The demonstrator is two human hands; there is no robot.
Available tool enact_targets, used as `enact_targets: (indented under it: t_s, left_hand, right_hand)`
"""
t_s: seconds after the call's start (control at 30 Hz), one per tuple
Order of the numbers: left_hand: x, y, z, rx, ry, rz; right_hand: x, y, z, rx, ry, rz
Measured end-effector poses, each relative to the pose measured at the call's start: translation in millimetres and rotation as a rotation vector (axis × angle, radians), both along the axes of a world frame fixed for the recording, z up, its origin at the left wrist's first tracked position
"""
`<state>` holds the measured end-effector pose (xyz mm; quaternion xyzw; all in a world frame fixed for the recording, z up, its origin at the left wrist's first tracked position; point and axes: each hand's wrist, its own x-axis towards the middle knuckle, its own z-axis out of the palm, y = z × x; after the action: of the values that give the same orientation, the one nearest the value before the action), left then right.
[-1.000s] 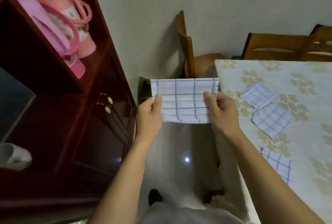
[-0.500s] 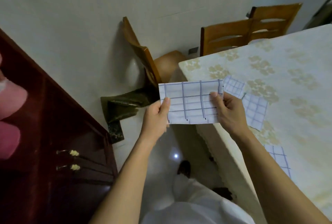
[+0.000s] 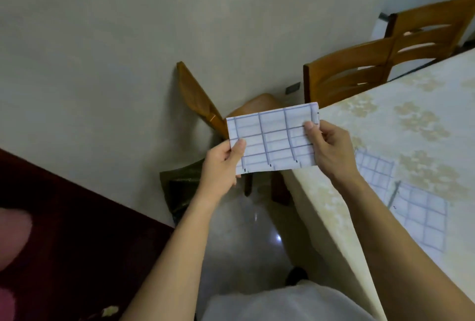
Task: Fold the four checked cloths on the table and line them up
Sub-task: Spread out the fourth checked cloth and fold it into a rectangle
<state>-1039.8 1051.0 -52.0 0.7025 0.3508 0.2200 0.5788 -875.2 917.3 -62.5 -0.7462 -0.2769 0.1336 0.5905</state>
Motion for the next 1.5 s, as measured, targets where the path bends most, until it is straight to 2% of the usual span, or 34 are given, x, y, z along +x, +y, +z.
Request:
enact_targets:
  t_s: [0.23,0.43,0.63,0.73,0.83,0.93,1.0,1.07,1.17,1.33,1.5]
  left_hand:
    - [63.0,43.9,-40.7,-0.15,0.137,-0.303]
    - [142.9,105.0,-59.0,-0.37,0.025,-0.351]
    - [207.3,164.2,-50.5,-0.416,-0.01,-0.51]
    - [233.8,177.2,-51.7,-0.383,0.027,-0.625]
    - [258.2,166.6,-60.4,-0.414,0.069,-0.68]
    - [270.1,144.4,-72.4,-0.502,0.104,-0.698]
    - [280.0,126.6,-80.3,-0.538,0.131,-0.668]
    - [288.2,115.9,-89.3,-0.577,0.173,-0.643]
    - [292.3,115.0,-102.4,-0.608,0.296,-0.747]
    - [299.8,126.7,-140.3,-0.393,0.427,-0.729]
    - [297.7,114.3,-197.9,-0.106,0.733,-0.734]
  right_hand:
    - [56.2,14.1,-28.7,-0.089,0.071,-0.13]
    - [92.4,48.3,-25.8,-0.107,0.075,-0.248]
    - [121.5,81.5,-3.9,-0.133,0.084,-0.349]
    - [128.1,77.5,-1.4,-0.081,0.103,-0.478]
    - [124.0,60.5,-14.6,0.048,0.288,-0.638]
    - [116.4,52.1,-29.4,0.133,0.511,-0.614]
    - [121.9,45.3,-39.2,0.226,0.58,-0.629]
    - [133.3,41.7,-50.6,0.26,0.57,-0.626]
    - [152.9,42.6,-76.6,0.149,0.529,-0.674]
    - [175.3,50.9,-127.0,0.012,0.543,-0.705]
    - [142.1,53.2,-190.9,-0.41,0.661,-0.617]
